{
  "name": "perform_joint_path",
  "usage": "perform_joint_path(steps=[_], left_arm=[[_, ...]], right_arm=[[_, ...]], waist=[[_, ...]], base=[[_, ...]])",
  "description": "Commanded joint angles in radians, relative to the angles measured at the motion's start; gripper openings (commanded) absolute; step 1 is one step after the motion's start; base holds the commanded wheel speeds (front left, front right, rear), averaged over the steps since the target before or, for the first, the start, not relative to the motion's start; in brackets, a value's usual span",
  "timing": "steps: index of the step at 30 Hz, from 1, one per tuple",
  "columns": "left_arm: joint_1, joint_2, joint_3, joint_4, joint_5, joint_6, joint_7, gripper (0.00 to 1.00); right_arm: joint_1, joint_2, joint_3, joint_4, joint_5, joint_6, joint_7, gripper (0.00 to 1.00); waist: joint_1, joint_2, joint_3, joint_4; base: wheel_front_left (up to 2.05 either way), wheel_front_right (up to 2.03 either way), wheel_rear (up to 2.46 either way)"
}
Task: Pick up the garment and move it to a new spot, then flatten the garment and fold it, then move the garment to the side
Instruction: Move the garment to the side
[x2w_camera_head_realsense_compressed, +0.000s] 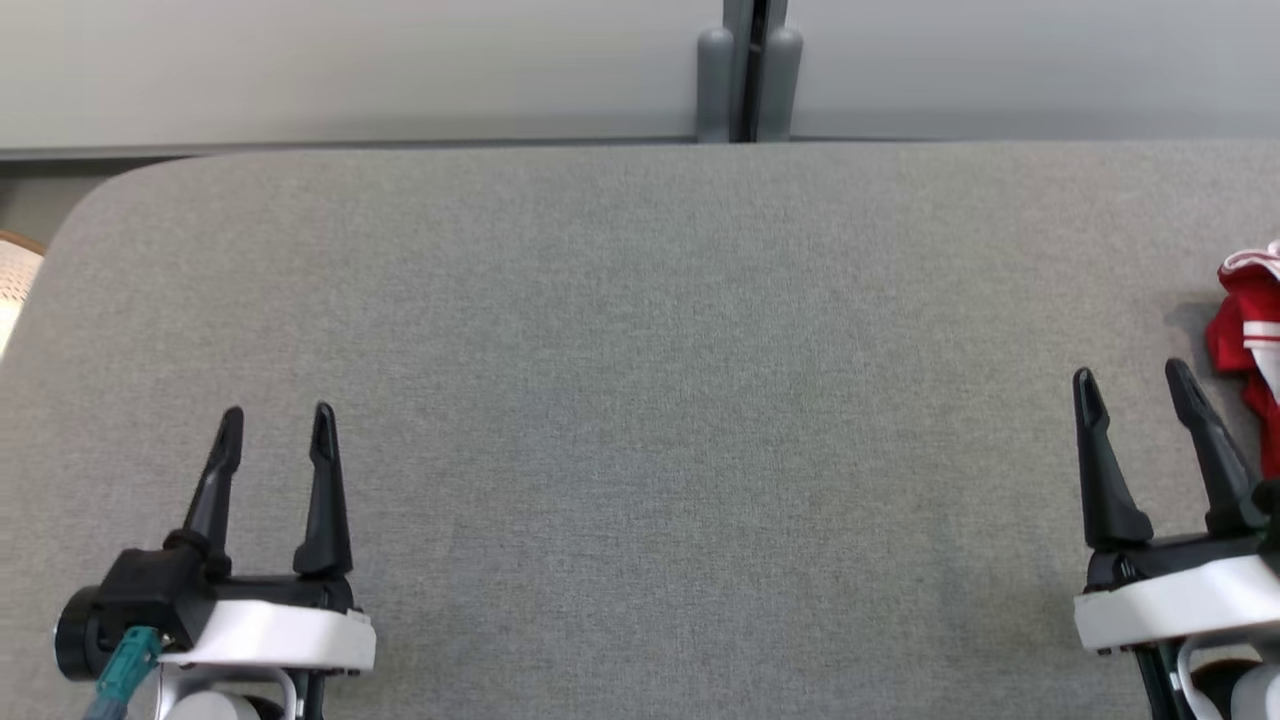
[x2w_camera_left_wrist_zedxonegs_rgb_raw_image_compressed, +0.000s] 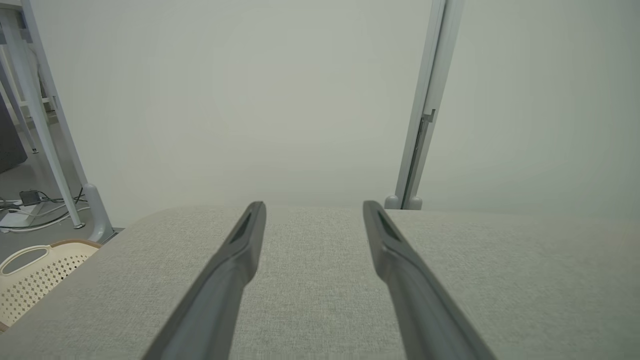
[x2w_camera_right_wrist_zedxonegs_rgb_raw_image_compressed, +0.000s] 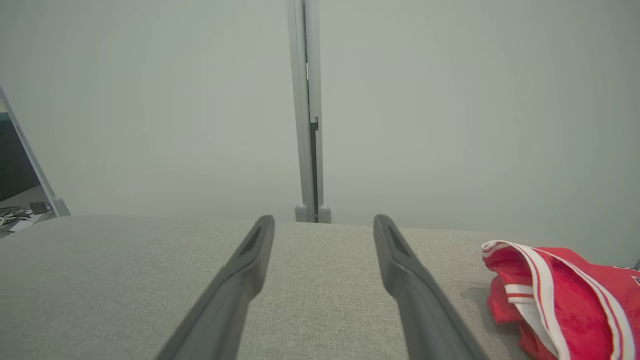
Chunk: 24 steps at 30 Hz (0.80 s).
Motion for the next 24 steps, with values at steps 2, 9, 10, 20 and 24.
perform_joint_path(steps=[2,9,10,20,24], left_arm=[[0.029,0.002,-0.004,0.023,0.017,-0.015,-0.003,1.00],[0.086,0.003,-0.023,0.065,0.023,-0.025,-0.002,1.00],[0.097,0.004,-0.026,0.071,0.024,-0.026,-0.002,1.00],[0.140,0.020,-0.042,0.088,0.019,-0.027,0.023,1.00],[0.145,0.024,-0.046,0.091,0.016,-0.025,0.028,1.00]], right_arm=[[0.045,-0.005,-0.001,-0.008,-0.002,-0.002,0.018,1.00],[0.130,-0.001,-0.005,-0.001,0.012,-0.002,0.042,1.00],[0.142,0.000,-0.007,0.002,0.015,-0.002,0.045,1.00],[0.195,0.011,-0.012,-0.011,0.026,-0.002,0.062,1.00],[0.204,0.016,-0.015,-0.013,0.022,-0.002,0.066,1.00]], waist=[[0.0000,-0.0001,-0.060,0.012],[0.0000,-0.0001,-0.148,0.001],[0.0000,-0.0001,-0.163,-0.001],[0.0000,-0.0001,-0.208,-0.010],[0.0000,-0.0001,-0.212,-0.012]], base=[[0.00,0.00,0.00],[0.00,0.00,0.00],[0.00,0.00,0.00],[0.00,0.00,0.00],[0.00,0.00,0.00]])
